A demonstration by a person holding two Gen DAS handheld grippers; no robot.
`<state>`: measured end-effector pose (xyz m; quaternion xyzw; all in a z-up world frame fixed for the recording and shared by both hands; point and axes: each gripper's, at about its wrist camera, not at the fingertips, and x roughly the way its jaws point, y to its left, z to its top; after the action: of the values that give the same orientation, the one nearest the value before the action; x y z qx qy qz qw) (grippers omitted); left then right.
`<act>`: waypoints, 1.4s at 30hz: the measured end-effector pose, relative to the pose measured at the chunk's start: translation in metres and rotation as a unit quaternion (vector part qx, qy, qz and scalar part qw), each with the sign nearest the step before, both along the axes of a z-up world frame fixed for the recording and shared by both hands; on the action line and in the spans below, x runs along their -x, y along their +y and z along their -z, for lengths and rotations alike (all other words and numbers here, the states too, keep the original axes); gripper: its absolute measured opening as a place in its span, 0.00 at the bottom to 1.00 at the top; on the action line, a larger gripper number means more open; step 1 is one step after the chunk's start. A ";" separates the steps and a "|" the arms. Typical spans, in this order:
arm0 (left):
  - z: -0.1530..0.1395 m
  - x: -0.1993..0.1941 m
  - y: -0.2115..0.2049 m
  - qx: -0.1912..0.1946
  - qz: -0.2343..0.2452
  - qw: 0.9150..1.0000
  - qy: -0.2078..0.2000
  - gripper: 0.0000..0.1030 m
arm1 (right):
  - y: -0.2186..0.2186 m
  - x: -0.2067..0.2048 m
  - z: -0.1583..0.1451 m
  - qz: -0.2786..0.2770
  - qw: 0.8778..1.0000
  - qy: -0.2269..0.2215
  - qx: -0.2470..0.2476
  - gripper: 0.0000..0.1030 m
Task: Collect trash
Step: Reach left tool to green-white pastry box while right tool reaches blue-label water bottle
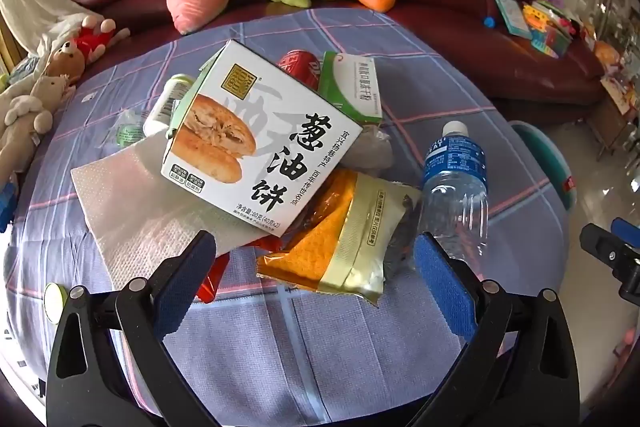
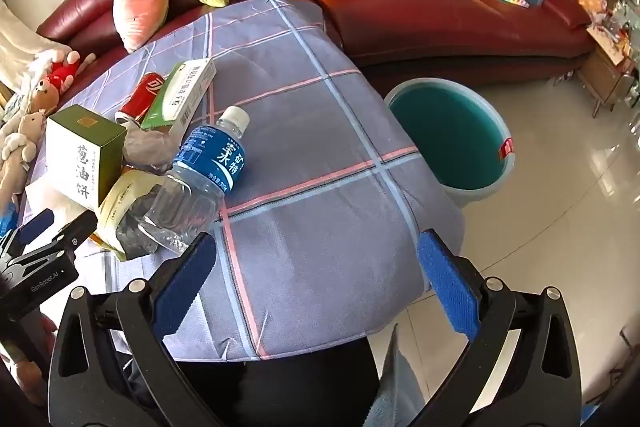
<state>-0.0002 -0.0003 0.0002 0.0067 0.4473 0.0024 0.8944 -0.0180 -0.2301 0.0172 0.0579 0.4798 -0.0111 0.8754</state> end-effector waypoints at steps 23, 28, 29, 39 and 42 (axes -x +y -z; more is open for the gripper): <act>-0.008 0.003 0.019 0.011 -0.004 1.000 -0.007 0.96 | 0.008 -0.003 0.002 0.000 1.000 0.021 0.019 0.94; -0.006 0.001 0.025 0.021 -0.008 1.000 -0.001 0.96 | 0.013 -0.005 0.003 -0.005 0.999 0.024 0.025 0.94; -0.006 0.001 0.026 0.021 -0.008 1.000 -0.002 0.96 | 0.014 -0.005 0.003 -0.006 0.999 0.024 0.026 0.94; -0.006 -0.001 0.034 0.024 -0.009 1.000 -0.001 0.96 | 0.022 -0.012 0.002 -0.014 0.999 0.030 0.033 0.94; -0.005 -0.001 0.037 0.028 -0.008 1.000 0.002 0.96 | 0.024 -0.014 0.001 -0.016 0.999 0.031 0.035 0.94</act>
<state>0.0011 0.0370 0.0057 -0.0219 0.4488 -0.0033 0.8934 -0.0044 -0.2057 0.0159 0.0195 0.5066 -0.0154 0.8618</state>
